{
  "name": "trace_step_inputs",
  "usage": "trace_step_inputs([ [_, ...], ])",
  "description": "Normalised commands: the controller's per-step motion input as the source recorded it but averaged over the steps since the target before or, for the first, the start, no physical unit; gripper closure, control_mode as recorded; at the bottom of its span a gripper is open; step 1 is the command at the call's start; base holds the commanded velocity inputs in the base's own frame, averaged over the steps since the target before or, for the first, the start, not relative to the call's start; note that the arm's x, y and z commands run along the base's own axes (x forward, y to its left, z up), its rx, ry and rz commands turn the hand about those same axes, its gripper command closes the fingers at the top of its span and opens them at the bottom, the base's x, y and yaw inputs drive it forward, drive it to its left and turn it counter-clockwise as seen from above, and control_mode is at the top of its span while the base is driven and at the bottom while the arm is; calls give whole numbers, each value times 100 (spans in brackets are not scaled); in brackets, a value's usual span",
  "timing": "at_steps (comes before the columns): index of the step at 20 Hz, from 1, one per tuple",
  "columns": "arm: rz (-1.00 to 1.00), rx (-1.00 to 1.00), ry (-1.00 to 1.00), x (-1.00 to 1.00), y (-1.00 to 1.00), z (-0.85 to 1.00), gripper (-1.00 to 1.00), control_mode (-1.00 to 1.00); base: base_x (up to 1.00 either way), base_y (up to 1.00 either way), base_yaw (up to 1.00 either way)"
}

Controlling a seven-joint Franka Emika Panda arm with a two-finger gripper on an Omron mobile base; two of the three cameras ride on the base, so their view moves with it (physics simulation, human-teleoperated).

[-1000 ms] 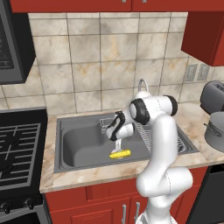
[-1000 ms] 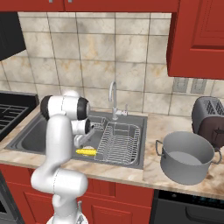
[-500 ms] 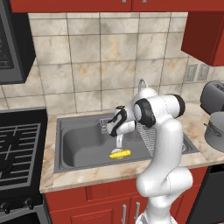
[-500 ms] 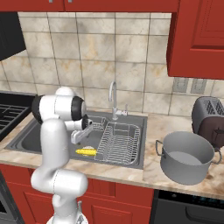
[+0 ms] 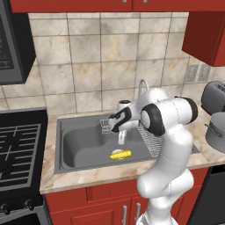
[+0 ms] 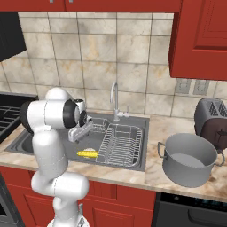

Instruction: Dump the corn from the pot into the sink. Then turn on the water and wash the corn. Then turn off the water and put the corn back in the pot.

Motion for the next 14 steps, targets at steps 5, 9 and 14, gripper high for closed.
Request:
trace_step_inputs([
  [5,-19,1,0,-10,-15,86,-100,-100,0,0,0],
  [9,-25,0,3,-20,-31,50,-100,-100,0,0,0],
  [14,-26,1,0,-23,-46,52,-100,-100,0,0,0],
])
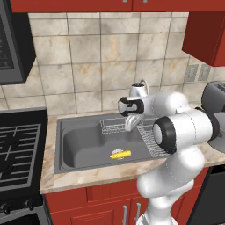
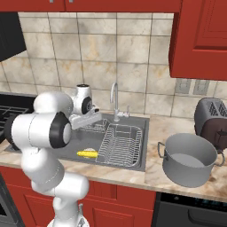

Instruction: Dump the corn from the pot into the sink. Then turn on the water and wash the corn. Then turn off the water and put the corn back in the pot.

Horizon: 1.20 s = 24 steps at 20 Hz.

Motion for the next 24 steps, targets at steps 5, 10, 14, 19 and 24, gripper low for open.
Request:
trace_step_inputs([
  [5,-29,17,-5,-15,-57,4,-100,-100,0,0,0],
  [10,-35,19,-15,0,-82,0,-100,-100,0,0,0],
  [14,-65,4,-8,0,-66,4,-100,-100,0,0,0],
  [19,-73,0,-4,0,-49,8,-100,-100,0,0,0],
  [24,-42,0,-20,0,11,20,-100,-100,0,0,0],
])
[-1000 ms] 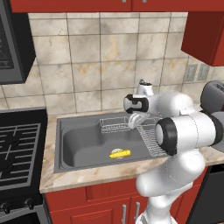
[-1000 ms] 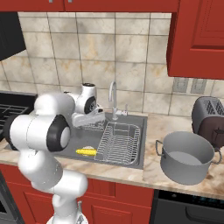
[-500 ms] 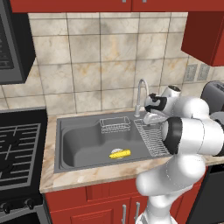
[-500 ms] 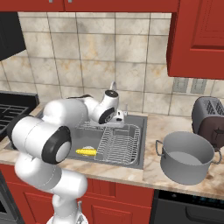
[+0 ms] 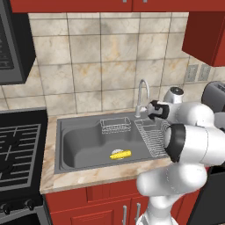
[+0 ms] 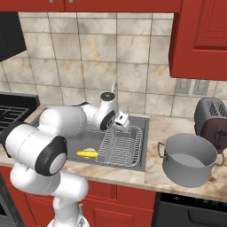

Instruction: Dump the corn from the pot into the sink. Then turn on the water and wash the corn. Then turn off the water and put the corn back in the pot.

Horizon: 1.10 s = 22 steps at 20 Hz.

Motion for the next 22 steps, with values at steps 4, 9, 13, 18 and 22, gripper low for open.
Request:
trace_step_inputs([
  [4,-7,0,-13,8,4,0,-100,-100,0,0,0],
  [9,0,0,-5,2,-23,-6,-100,-100,0,0,0],
  [13,8,0,-2,12,-30,2,-100,-100,0,0,0],
  [18,22,0,-4,35,-37,9,-100,-100,0,0,0],
  [22,24,0,0,55,-30,1,-100,-100,0,0,0],
])
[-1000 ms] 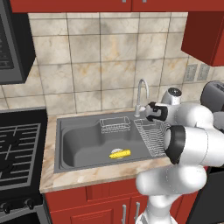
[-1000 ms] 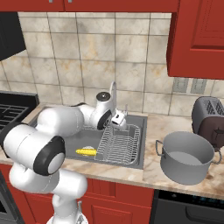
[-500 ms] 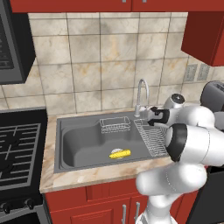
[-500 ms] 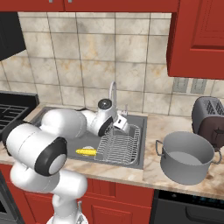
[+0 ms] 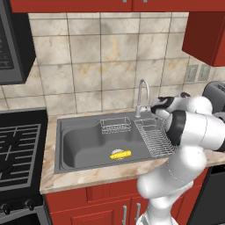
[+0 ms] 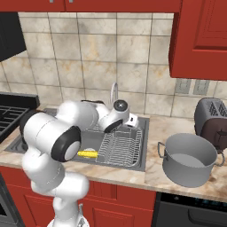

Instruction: Dump the corn from the pot into the sink. Then turn on the water and wash the corn. Then turn off the water and put the corn back in the pot.

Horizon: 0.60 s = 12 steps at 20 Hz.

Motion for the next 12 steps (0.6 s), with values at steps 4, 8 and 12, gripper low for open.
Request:
trace_step_inputs([
  [4,22,0,0,25,-39,1,-100,-100,0,0,0],
  [8,23,0,-7,19,-30,0,-100,-100,0,0,0],
  [12,20,0,-6,19,-13,0,-100,-100,0,0,0],
])
